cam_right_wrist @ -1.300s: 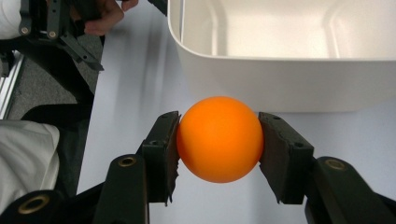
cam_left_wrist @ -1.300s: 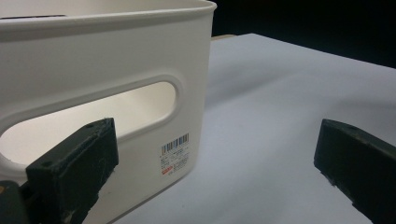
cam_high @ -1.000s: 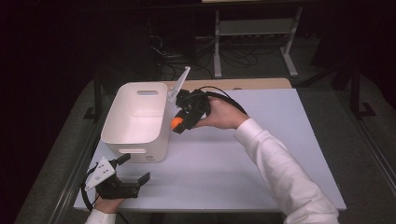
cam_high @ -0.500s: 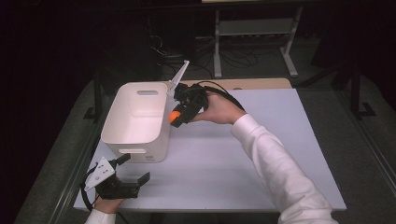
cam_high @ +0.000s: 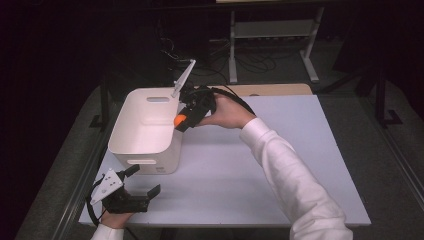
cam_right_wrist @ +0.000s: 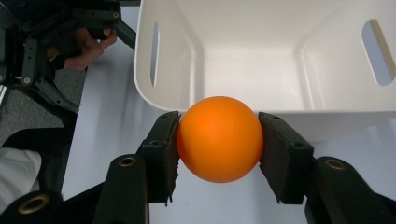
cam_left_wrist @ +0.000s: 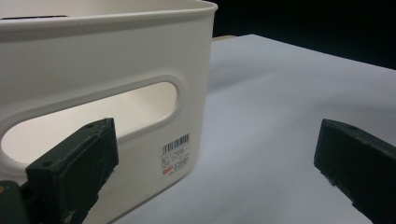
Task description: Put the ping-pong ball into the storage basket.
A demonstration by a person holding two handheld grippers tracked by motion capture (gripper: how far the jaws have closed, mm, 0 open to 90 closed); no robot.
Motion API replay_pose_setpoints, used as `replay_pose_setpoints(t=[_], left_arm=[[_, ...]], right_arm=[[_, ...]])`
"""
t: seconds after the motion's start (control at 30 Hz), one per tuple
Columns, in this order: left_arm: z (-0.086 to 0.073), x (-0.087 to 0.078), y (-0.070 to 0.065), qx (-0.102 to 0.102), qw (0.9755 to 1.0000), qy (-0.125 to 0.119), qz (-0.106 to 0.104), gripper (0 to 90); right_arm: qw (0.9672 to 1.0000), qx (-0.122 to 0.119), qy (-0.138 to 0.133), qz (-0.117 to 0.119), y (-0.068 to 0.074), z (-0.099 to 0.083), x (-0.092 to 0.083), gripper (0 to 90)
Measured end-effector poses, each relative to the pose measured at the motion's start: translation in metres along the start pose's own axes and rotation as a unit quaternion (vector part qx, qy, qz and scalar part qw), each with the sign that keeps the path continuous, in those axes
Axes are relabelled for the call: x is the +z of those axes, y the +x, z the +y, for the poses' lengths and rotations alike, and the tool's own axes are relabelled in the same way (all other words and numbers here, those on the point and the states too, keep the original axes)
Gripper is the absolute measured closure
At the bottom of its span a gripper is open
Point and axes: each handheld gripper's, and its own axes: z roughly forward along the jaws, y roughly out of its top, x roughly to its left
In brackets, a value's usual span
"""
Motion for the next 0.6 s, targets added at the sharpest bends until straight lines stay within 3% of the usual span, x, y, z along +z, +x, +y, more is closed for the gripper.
replay_pose_setpoints(t=[0.6], left_arm=[[0.000,-0.001,0.001,0.005,1.0000,-0.001,0.001,0.0]], right_arm=[[0.9998,-0.004,-0.014,0.013,-0.003,0.022,0.016,48.8]])
